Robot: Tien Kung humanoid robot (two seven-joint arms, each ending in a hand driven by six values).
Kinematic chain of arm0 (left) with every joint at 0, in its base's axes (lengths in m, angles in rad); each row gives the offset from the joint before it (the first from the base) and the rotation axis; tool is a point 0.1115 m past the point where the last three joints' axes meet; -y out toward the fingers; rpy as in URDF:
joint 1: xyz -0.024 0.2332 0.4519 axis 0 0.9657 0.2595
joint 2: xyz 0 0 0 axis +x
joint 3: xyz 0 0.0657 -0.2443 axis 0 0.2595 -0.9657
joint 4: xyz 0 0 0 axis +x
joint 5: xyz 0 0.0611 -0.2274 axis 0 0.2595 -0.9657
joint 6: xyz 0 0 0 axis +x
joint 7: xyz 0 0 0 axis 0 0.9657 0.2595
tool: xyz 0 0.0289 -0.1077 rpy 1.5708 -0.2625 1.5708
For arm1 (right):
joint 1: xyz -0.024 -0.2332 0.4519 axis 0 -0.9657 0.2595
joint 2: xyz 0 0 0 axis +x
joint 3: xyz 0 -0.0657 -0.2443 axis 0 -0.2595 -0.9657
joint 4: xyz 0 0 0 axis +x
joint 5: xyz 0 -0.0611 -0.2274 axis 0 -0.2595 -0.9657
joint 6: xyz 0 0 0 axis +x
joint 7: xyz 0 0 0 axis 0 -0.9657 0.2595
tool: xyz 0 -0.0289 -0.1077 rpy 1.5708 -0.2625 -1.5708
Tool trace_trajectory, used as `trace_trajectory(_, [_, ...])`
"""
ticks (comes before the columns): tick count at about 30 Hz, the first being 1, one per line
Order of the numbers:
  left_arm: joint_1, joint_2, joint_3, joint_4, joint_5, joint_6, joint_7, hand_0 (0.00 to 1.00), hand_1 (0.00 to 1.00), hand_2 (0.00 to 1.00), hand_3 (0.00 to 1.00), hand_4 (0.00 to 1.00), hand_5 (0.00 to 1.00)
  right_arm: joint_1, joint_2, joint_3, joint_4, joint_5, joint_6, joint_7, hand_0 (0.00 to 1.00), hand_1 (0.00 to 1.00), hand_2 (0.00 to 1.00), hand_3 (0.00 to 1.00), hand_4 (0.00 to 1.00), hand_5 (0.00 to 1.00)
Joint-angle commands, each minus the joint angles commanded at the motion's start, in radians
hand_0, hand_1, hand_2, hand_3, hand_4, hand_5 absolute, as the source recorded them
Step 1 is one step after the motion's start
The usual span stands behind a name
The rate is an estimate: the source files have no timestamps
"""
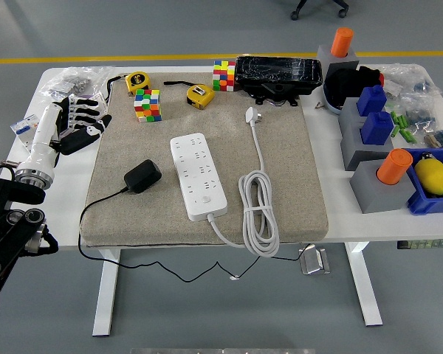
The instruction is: Put the plug near the board,insert it into the board,press the button,pull the plug out
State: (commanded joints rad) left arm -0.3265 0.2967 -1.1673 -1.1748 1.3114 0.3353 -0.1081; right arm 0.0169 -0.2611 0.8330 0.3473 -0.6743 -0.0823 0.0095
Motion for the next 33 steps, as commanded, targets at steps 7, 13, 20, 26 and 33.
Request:
trace_trajectory(7, [0.008,0.006,-0.008,-0.005,-0.002,0.000,-0.003,0.422,0.528,0.555,0.594,0.812,0.304,-0.003,-0.002,-0.014,-0.001,0.000,0.000,0.002,0.601,0.625,0.624,0.548,0.933,0.481])
trace_trajectory(13, [0.005,0.005,-0.008,-0.009,-0.008,-0.002,-0.001,0.421,0.528,0.554,0.594,0.812,0.305,-0.005,-0.002,-0.001,-0.001,-0.006,0.000,0.002,0.601,0.625,0.624,0.547,0.933,0.481])
trace_trajectory(20, [-0.002,0.004,-0.008,-0.011,-0.010,-0.002,-0.002,0.422,0.529,0.555,0.594,0.813,0.306,-0.006,-0.002,0.026,-0.004,-0.009,-0.002,0.000,0.602,0.625,0.624,0.547,0.933,0.482])
trace_trajectory(26, [-0.004,0.001,-0.015,-0.015,-0.005,-0.005,0.001,0.422,0.530,0.555,0.594,0.812,0.308,-0.003,-0.002,0.041,0.001,-0.011,-0.002,-0.001,0.603,0.625,0.624,0.547,0.933,0.483])
trace_trajectory(33, [-0.004,-0.003,-0.033,-0.024,0.001,-0.007,0.005,0.422,0.531,0.555,0.594,0.811,0.307,0.005,-0.002,0.046,0.002,-0.009,-0.002,-0.002,0.601,0.626,0.625,0.548,0.934,0.485])
